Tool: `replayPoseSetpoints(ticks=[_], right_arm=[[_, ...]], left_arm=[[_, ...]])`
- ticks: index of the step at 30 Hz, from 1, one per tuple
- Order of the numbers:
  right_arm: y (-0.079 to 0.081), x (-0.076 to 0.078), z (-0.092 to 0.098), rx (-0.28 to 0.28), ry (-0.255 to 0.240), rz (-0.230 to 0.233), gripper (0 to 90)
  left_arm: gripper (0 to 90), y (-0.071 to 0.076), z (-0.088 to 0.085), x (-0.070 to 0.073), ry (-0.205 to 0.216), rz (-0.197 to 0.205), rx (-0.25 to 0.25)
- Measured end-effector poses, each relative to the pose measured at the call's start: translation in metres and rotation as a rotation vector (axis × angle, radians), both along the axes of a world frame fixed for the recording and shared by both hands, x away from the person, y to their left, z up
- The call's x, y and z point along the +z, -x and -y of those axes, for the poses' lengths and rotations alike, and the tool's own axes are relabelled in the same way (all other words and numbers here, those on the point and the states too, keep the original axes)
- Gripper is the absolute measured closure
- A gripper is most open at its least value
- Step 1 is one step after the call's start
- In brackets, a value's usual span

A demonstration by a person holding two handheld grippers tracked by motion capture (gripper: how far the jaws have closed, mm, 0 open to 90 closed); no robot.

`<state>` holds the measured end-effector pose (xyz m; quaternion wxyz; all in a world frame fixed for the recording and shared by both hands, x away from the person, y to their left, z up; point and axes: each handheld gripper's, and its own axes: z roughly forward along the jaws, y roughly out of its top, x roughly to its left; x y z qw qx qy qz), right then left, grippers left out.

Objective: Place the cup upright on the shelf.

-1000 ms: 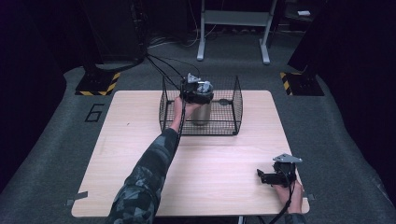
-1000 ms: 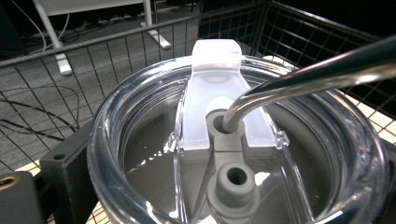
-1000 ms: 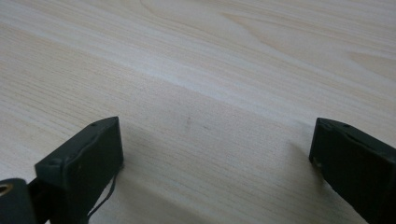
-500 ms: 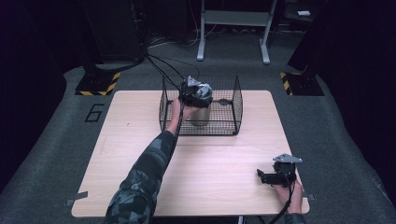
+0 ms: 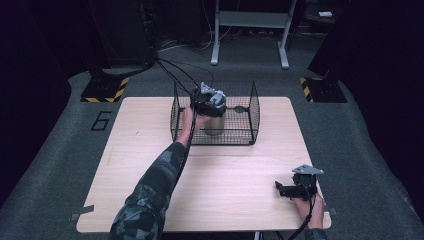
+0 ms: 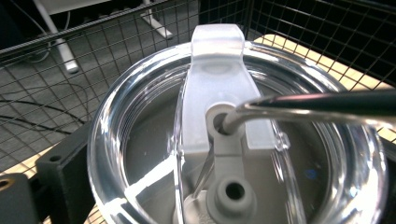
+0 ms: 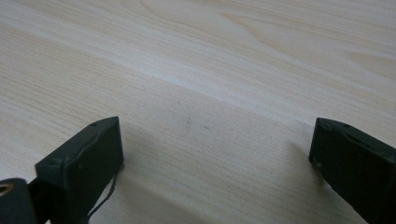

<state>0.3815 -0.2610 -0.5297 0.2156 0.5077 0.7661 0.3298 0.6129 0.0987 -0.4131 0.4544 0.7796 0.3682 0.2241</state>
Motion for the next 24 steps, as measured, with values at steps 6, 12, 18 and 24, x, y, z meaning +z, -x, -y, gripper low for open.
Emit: replayPoseSetpoints(ticks=[6,12,18,24], right_arm=[[0.000,0.000,0.000,0.000,0.000,-0.001,2.5],[0.000,0.000,0.000,0.000,0.000,0.000,2.5],[0.000,0.000,0.001,0.006,0.007,0.001,2.5],[0.000,0.000,0.000,0.006,0.006,0.001,2.5]], left_arm=[[0.2,0.003,-0.002,0.001,-0.001,-0.015,-0.008],[0.0,0.007,-0.006,0.004,0.001,-0.016,-0.013],[0.0,0.018,-0.018,0.016,0.027,-0.008,-0.024],[0.0,0.034,-0.029,0.033,0.034,-0.005,-0.061]])
